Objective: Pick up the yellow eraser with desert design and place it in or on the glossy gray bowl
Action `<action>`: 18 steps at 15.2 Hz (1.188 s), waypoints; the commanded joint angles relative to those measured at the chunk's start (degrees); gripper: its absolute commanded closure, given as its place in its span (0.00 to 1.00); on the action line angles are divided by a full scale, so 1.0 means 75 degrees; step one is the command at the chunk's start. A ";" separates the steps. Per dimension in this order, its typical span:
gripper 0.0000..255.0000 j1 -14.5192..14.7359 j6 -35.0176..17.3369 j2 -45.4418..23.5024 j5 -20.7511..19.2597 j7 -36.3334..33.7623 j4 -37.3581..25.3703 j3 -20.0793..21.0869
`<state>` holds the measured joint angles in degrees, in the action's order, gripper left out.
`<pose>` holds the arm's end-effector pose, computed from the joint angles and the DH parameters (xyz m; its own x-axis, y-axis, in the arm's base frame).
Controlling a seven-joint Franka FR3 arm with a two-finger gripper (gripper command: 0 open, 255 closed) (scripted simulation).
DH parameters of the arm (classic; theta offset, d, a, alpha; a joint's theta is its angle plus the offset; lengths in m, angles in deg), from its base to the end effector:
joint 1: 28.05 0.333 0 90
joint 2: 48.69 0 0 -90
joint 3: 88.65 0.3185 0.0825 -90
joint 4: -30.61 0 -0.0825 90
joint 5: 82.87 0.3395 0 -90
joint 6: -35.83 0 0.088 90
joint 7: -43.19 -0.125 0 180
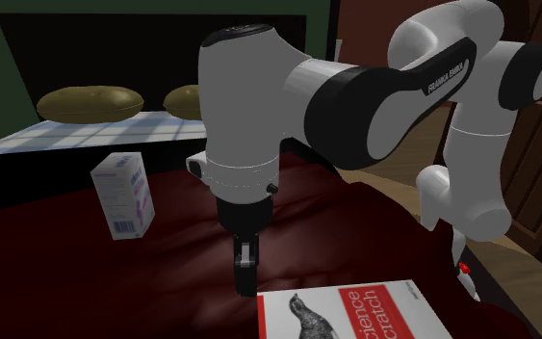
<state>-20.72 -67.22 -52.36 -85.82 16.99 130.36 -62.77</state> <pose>0.4562 0.2855 0.5248 0.9911 0.1329 0.0098 0.1327 -0.9910 0.0199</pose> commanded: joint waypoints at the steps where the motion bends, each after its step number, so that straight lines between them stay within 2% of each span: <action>1: 1.00 0.0000 0.0000 0.0000 0.0000 0.0000 0.0000 0.0000; 3: 1.00 0.0000 0.0000 0.0000 0.0000 0.0000 0.0000 0.0000; 18: 1.00 0.0066 0.1598 -0.0196 -0.0079 -0.0019 -0.1774 0.0040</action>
<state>-20.29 -56.09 -53.70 -86.35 16.90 118.02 -62.52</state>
